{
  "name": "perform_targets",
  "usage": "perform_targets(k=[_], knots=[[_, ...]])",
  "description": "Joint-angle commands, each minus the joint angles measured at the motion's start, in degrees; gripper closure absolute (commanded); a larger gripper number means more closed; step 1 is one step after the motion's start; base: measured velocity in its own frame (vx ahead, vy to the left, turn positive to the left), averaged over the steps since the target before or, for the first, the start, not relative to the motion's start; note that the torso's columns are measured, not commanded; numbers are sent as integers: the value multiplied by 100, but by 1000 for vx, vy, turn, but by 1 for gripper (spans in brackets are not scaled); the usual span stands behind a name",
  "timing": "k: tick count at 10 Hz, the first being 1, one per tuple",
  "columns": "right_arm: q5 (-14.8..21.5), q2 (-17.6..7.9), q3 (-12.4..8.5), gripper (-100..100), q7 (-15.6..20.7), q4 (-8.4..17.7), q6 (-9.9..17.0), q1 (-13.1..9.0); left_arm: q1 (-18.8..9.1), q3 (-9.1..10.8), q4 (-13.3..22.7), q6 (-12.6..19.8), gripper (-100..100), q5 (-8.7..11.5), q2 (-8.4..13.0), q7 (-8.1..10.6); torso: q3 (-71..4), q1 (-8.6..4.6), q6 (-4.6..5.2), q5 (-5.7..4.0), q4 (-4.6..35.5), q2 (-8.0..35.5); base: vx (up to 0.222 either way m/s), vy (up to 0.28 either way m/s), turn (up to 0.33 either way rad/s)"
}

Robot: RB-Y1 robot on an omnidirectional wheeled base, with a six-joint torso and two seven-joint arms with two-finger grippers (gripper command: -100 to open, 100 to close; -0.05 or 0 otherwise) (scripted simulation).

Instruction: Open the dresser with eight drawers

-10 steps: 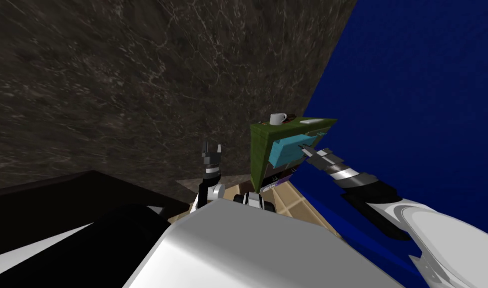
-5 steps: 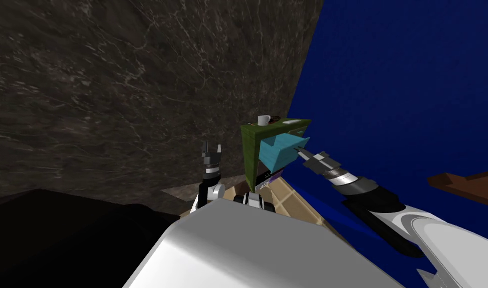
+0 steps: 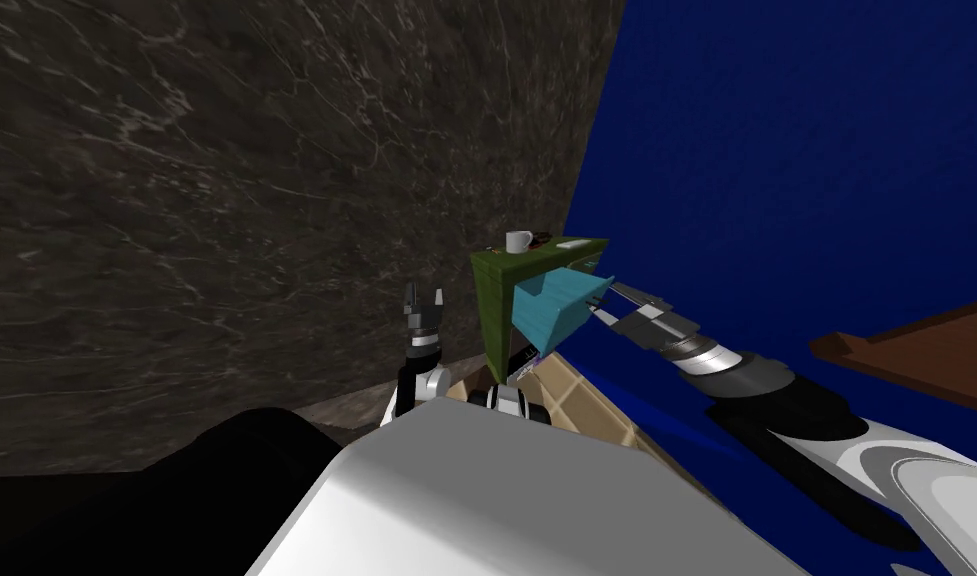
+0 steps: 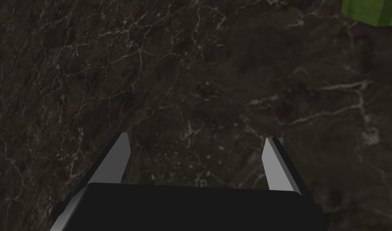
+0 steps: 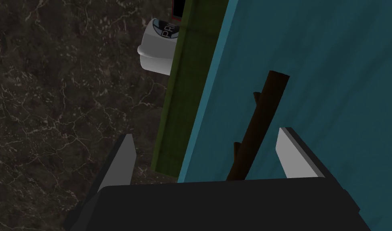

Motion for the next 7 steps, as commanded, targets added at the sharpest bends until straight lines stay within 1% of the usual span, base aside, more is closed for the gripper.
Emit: perform_targets(k=[1, 2, 4, 5, 6, 7], knots=[[-123, -181, -162, -100, -335, -259, -65, 28, 0, 0, 0, 0, 0, 0, 0, 0, -6, -3, -2, -2, -3, -9, 90, 13, -164], [-171, -245, -223, -100, -452, -361, -91, 44, 0, 0, 0, 0, 0, 0, 0, 0, -11, -5, -1, -2, -6, -17, 46, 25, -156], [-267, -375, -345, -100, -685, -564, -145, 76, -1, 0, 0, 0, 0, 0, 0, 0, 15, 17, -2, 11, 18, 30, -7, 41, -117], [-242, -320, -324, -100, -583, -471, -137, 105, -1, 0, 0, 0, 0, 0, 0, 0, 29, 38, -4, 21, 31, 52, -2, 11, -33], [-249, -326, -338, 0, -604, -469, -149, 114, -2, 0, 0, 0, 0, 0, 0, 0, 30, 35, -7, 19, 27, 50, 0, 0, 0], [-240, -325, -337, 0, -601, -450, -148, 123, -2, 0, 0, 0, 0, 0, 0, 0, 24, 29, -5, 17, 24, 41, 0, 0, 0]])
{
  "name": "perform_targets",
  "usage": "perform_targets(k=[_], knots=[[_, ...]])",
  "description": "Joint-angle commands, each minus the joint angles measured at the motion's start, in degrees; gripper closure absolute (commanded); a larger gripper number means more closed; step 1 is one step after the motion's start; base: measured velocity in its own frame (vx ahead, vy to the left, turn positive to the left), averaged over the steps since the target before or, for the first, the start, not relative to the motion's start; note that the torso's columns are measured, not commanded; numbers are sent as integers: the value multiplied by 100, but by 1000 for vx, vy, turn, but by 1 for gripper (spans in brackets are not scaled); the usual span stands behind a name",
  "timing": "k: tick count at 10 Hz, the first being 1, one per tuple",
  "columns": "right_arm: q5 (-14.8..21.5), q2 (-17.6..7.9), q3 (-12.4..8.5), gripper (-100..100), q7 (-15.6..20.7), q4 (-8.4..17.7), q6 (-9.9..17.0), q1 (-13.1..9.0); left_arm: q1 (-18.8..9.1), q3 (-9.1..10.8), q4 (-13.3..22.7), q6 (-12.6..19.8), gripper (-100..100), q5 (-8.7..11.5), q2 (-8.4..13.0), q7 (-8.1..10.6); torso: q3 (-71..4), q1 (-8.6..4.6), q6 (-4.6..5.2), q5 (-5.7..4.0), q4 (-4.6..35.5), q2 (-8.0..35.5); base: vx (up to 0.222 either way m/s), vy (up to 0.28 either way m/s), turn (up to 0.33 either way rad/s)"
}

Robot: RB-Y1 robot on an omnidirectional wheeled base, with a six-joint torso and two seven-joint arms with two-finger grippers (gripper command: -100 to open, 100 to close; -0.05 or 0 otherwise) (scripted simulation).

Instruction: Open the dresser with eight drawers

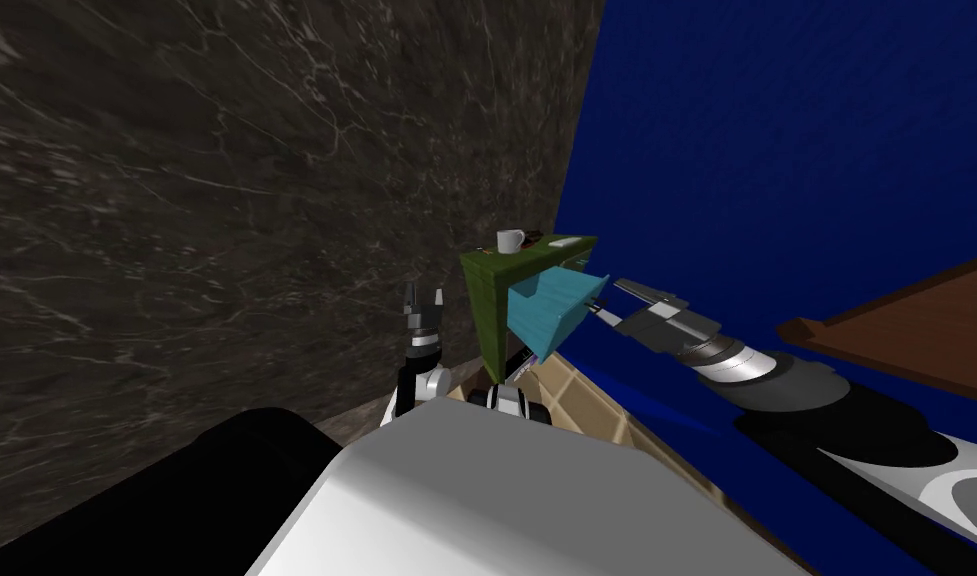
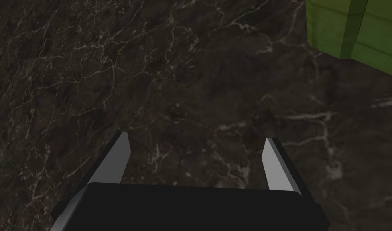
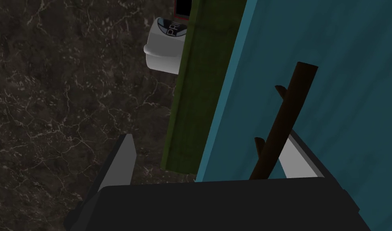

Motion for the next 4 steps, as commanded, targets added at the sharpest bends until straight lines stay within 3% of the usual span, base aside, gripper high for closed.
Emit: perform_targets(k=[1, 4], knots=[[6, 0, -1, 0, 1, 14, -1, 8, 0, 0, 0, 0, 0, 0, 0, 0, -6, -2, 1, -1, -4, -9, 0, 0, 0], [18, 1, -3, 0, 3, 46, -1, 24, 0, 0, 0, 0, 0, 0, 0, 0, -16, -11, 2, -7, -13, -25, 0, 0, 0]])
